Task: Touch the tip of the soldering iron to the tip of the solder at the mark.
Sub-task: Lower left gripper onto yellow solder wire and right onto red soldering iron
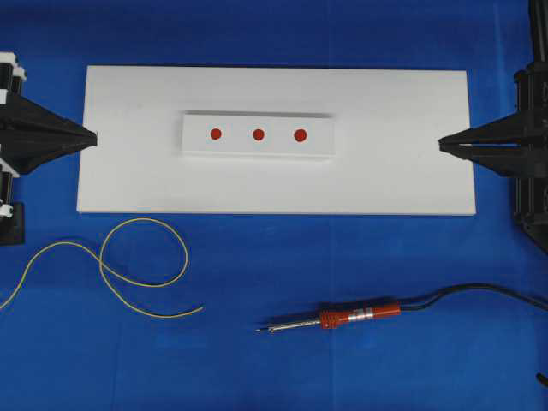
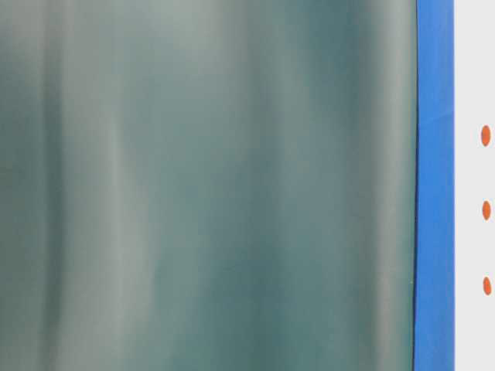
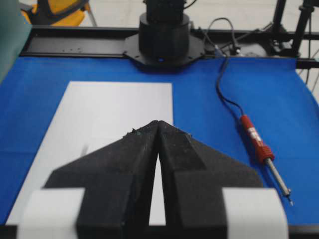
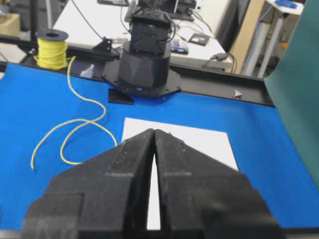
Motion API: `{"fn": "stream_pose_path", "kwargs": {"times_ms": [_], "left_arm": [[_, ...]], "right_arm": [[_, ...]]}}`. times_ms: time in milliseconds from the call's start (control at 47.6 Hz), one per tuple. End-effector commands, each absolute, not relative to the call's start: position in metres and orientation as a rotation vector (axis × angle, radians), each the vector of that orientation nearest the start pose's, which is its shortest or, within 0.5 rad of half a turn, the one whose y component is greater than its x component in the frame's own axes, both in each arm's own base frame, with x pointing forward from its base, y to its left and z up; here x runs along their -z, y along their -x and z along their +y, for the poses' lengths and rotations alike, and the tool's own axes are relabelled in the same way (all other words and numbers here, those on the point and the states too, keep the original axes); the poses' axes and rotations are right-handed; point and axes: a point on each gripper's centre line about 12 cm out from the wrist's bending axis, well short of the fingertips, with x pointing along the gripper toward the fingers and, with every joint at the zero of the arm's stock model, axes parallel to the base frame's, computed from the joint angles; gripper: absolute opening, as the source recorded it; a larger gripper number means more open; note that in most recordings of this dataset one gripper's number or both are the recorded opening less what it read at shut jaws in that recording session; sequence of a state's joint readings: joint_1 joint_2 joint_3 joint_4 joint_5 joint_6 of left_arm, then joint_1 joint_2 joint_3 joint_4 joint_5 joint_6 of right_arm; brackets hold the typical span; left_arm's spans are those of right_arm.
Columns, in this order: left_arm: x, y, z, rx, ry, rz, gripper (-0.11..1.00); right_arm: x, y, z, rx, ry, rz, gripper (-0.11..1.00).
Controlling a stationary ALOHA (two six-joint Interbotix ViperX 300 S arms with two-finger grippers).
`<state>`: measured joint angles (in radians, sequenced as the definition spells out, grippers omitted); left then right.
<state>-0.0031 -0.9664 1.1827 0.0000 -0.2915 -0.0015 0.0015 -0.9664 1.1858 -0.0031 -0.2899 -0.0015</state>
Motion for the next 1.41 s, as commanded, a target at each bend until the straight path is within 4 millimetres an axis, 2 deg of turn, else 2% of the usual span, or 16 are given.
{"fn": "stream_pose_path", "kwargs": {"times_ms": [0,126,357,462,567,609,673,841,883,1135,1387], "left_arm": [[-0.296,-0.200,-0.014,0.071,0.006,-0.077,0.00],[-0.295,-0.198,-0.032,0.160,0.012,-0.070,0.00],[-0.291,-0.193,-0.065,0.324,0.015,-0.051,0.00],[-0.286,-0.191,-0.077,0.380,0.012,-0.032,0.00],[-0.280,-0.190,-0.087,0.428,0.007,-0.003,0.04],[-0.277,-0.191,-0.090,0.443,0.006,0.011,0.11],[-0.270,-0.192,-0.095,0.460,-0.001,0.039,0.28],[-0.242,-0.198,-0.104,0.479,-0.003,0.140,0.80],[-0.235,-0.199,-0.106,0.482,0.007,0.161,0.85],[-0.189,-0.206,-0.130,0.550,0.036,0.234,0.81],[-0.145,-0.223,-0.147,0.561,0.005,0.323,0.80]], "right_arm": [[-0.302,-0.201,0.004,-0.021,-0.021,-0.101,0.00],[-0.310,-0.202,0.021,-0.107,-0.054,-0.088,-0.06],[-0.306,-0.201,0.061,-0.297,-0.090,-0.030,-0.06],[-0.299,-0.202,0.075,-0.356,-0.101,0.010,-0.01],[-0.287,-0.207,0.084,-0.380,-0.120,0.067,0.10],[-0.281,-0.209,0.086,-0.384,-0.128,0.093,0.16],[-0.273,-0.213,0.090,-0.388,-0.143,0.131,0.31],[-0.243,-0.228,0.101,-0.391,-0.164,0.248,0.81],[-0.233,-0.233,0.104,-0.387,-0.165,0.275,0.91],[-0.173,-0.251,0.119,-0.344,-0.238,0.359,0.89],[-0.128,-0.263,0.130,-0.268,-0.275,0.380,0.89]]}}
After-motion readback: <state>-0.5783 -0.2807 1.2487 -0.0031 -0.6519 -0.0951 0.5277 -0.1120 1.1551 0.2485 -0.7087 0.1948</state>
